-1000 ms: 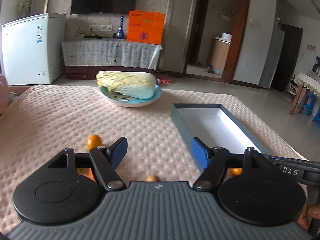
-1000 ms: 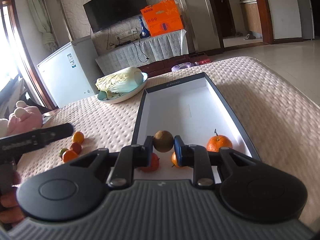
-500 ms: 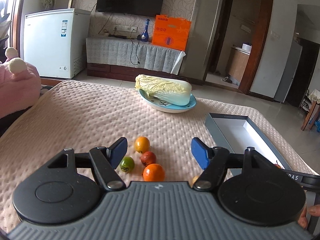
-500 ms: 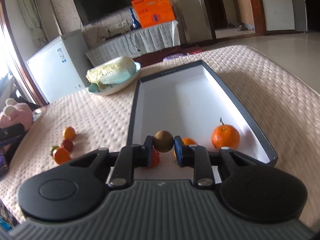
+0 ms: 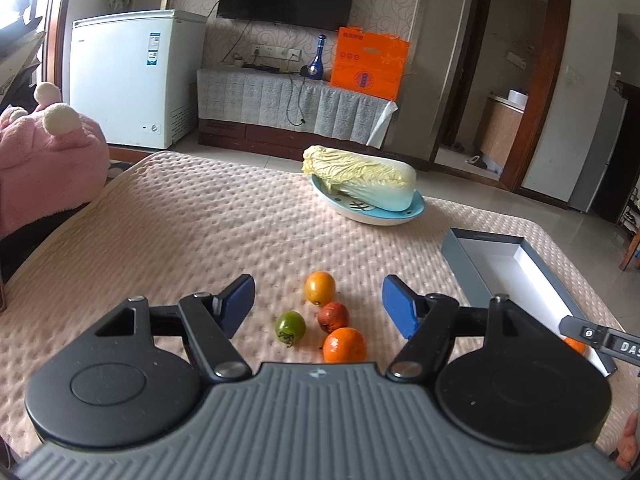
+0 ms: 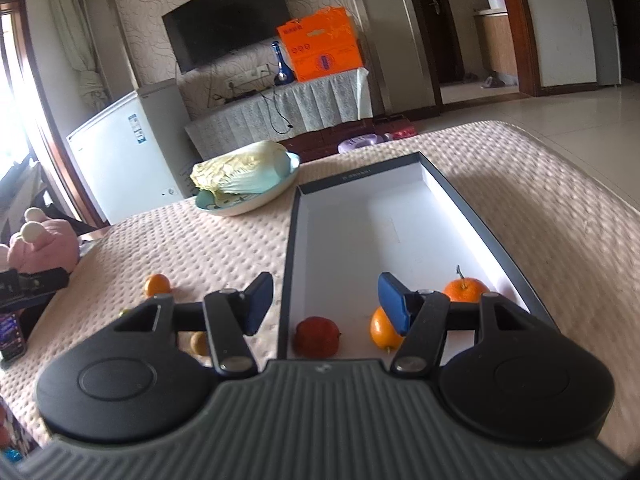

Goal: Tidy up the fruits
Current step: 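Grasp the green round fruit on the quilt with the right gripper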

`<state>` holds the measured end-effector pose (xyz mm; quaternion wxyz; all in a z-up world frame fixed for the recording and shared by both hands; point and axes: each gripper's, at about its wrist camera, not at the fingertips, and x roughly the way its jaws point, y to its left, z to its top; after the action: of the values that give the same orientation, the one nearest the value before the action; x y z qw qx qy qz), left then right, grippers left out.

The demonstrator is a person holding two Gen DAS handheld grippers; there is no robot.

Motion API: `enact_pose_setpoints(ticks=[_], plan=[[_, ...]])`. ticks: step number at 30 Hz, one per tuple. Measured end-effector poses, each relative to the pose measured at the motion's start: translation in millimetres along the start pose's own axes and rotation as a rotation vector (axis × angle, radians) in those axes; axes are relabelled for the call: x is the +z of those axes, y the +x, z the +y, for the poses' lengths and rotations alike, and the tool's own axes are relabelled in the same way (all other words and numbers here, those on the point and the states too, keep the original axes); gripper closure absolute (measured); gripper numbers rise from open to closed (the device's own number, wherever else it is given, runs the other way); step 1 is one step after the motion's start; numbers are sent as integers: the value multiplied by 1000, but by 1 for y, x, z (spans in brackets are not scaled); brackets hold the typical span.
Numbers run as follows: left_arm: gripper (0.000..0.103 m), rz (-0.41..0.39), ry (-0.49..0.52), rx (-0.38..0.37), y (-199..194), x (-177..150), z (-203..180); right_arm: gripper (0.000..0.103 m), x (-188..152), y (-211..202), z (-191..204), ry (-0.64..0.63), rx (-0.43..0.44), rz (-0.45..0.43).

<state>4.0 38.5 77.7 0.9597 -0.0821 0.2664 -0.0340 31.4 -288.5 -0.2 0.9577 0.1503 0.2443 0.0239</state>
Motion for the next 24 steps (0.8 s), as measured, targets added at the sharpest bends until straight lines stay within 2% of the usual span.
enact_pose_setpoints(ticks=[6, 13, 21, 24], plan=[[28, 11, -2, 16, 3, 0, 4, 42, 4, -10, 6, -7, 78, -25], [28, 43, 7, 32, 13, -3, 3, 43, -7, -8, 40, -187, 153, -1], [28, 36, -4, 18, 12, -2, 1, 51, -34, 8, 77, -325, 241, 131], [28, 36, -9, 8, 11, -1, 1, 52, -48, 16, 91, -398, 241, 176]])
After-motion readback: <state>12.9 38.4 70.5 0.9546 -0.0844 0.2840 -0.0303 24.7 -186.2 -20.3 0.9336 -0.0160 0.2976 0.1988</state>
